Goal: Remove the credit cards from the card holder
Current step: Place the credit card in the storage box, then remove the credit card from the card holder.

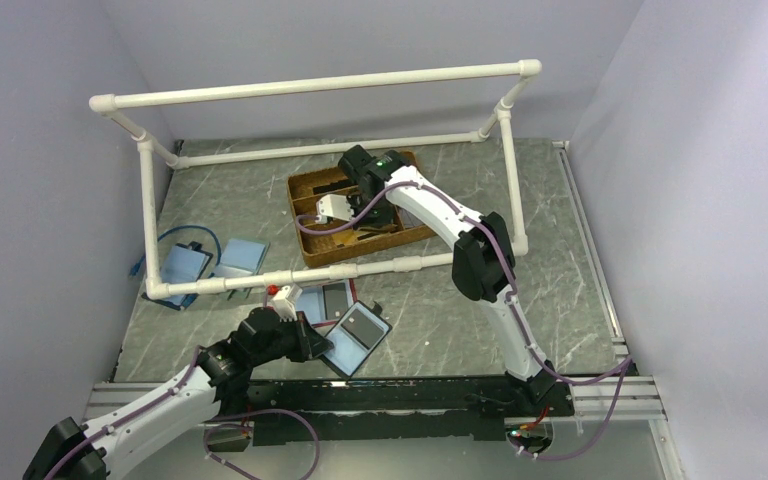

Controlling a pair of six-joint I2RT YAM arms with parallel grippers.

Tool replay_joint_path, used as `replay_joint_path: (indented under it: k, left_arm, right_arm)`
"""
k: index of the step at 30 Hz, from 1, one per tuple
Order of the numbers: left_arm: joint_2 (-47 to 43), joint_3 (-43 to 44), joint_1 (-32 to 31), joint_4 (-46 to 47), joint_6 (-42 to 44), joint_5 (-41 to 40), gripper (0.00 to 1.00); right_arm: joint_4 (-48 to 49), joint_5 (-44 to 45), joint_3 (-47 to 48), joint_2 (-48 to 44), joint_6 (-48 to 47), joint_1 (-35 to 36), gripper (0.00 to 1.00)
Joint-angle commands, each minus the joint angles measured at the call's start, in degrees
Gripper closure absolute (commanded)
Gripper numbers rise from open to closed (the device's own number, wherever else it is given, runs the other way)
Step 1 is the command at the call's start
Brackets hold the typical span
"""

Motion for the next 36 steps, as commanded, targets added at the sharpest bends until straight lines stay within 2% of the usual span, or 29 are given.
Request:
replay_joint_path:
  k: [1, 6, 10, 15, 25, 31, 36]
  left_arm:
    - [0.3, 2.4, 0.2, 1.4, 1.4, 0.1, 1.0]
    - [0.1, 2.5, 0.2, 1.3, 1.5, 0.1, 1.0]
    - [0.1, 2.8, 0.2, 1.3, 1.5, 0.0, 1.0]
    - [1.2, 3.3, 0.2, 1.4, 1.4, 0.4, 1.0]
    - [6.4, 4.7, 0.2, 6.7, 1.7, 1.1, 1.0]
    - [15.7, 8.5, 0.2, 11.9, 3.5, 2.7, 1.0]
    - [26.4, 13.3, 0.2, 17.5, 5.1, 7.0, 1.0]
  right_arm:
    - [2.6, 2.8, 2.3, 0.5, 0.5, 0.3, 0.87]
    - [8.9, 11.4, 2.3, 0.0, 3.9, 0.2, 0.73]
    - [11.4, 13.2, 2.2, -2.4, 6.0, -0.1, 0.72]
    - [12.2, 9.8, -2.3, -8.2, 9.5, -0.2, 0.7]
    - [11.0, -14.4, -21.8, -25.0, 17.8, -0.1, 0.64]
    - [12.4, -33.0, -38.4, -33.7, 16.6, -0.3, 0.62]
    - [17.1, -41.5, -50.5, -39.3, 14.9, -3.3, 0.62]
